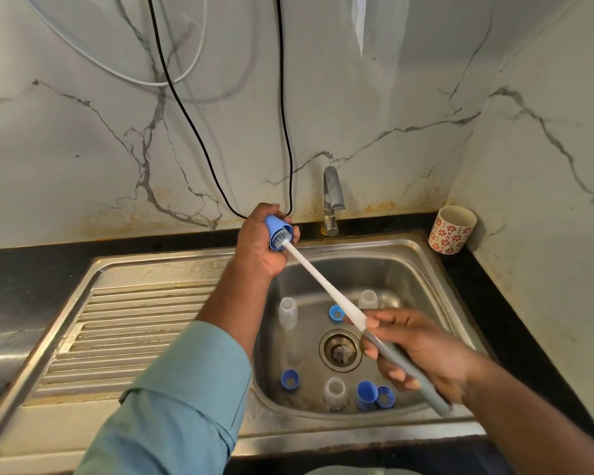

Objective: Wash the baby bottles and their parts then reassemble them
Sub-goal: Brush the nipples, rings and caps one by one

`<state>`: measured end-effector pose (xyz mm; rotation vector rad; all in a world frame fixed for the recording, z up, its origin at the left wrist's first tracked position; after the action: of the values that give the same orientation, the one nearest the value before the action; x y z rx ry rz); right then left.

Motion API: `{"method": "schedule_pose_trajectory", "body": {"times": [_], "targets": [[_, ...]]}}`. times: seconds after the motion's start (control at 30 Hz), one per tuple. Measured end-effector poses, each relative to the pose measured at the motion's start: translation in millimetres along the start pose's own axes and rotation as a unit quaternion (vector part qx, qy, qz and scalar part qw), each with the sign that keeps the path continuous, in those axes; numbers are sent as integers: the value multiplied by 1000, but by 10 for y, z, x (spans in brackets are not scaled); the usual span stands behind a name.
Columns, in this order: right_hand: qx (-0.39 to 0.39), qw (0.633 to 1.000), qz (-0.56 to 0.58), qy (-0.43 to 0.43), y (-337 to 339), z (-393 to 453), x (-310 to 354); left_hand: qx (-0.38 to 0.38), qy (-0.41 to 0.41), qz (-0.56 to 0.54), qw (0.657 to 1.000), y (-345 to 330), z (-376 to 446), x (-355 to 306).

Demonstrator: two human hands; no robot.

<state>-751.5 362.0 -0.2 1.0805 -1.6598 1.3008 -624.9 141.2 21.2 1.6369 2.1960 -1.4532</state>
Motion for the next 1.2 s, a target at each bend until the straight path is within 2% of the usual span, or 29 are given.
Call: {"method": "schedule_pose_trajectory", "body": {"times": [0.03,0.07,0.1,0.13,0.17,0.2,0.23,0.27,0.3,0.33,0.37,0.4,0.43,0.47,0.5,0.53,0.57,0.63,0.67,0.73,0.8,0.93,1.0,1.07,1.13,1.17,1.2], "targets": [[8,998,58,-22,3,-22,20,20,-1,-20,1000,-9,-10,27],[-1,1000,25,-17,26,-15,29,29,-2,-29,999,-12,-13,58],[-23,994,-110,12,55,0,42,28,-4,-32,999,-7,-13,89],[-53,946,-315,48,101,23,60,20,-7,-33,999,4,-13,109],[-73,848,-517,88,136,40,84,9,-12,-34,999,21,-5,122],[-76,738,-660,118,146,59,100,-2,-19,-35,999,31,10,127],[-70,657,-739,130,136,75,97,-11,-28,-34,999,37,29,128],[-69,642,-753,124,107,74,71,-20,-36,-29,999,40,44,131],[-61,690,-713,108,74,56,46,-27,-44,-24,998,42,54,127],[-52,788,-607,90,57,36,49,-30,-49,-20,998,43,55,121],[-41,906,-420,38,19,4,78,-28,-52,-17,998,56,58,115],[-11,975,-221,-20,-43,-45,124,-25,-53,-14,998,73,54,114],[6,993,-108,-44,-37,-71,168,-20,-52,-4,998,95,48,120],[8,993,-117,-34,24,-66,214,-19,-46,18,999,107,38,130],[-4,977,-215,-10,119,-31,233,-29,-36,53,998,119,35,150],[-29,931,-362,26,224,18,249,-49,-25,91,994,125,26,172],[-53,860,-504,68,299,64,267,-68,-13,120,990,130,16,195],[-49,724,-675,137,366,122,258,-80,11,124,989,140,15,213],[-43,682,-713,156,397,133,218,-63,22,102,993,135,29,208],[-54,657,-734,163,407,115,176,0,41,46,998,116,10,184],[-56,654,-738,158,370,86,144,44,50,22,998,113,1,165],[-10,714,-690,117,254,112,91,13,75,43,996,78,-30,115],[-5,736,-668,108,255,107,99,-9,74,19,997,60,-27,111],[-30,760,-638,121,314,84,178,-18,55,-2,998,68,-10,135],[-91,791,-593,122,434,64,355,-15,34,-23,999,85,-10,151],[-116,790,-591,117,478,31,448,-11,27,-36,999,99,-20,167],[-121,766,-621,110,512,8,530,-7,18,-49,999,102,-31,184]]}}
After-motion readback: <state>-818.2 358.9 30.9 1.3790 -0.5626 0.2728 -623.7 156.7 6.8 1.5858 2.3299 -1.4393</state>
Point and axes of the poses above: each hand's wrist, its own z-axis towards the middle knuckle, its own y-axis out of the back of the hand, x = y × z, the point moved 2 cm from there along z, towards the middle knuckle, and after that the axes turned 15 degrees about y, right-handed, at the moved point
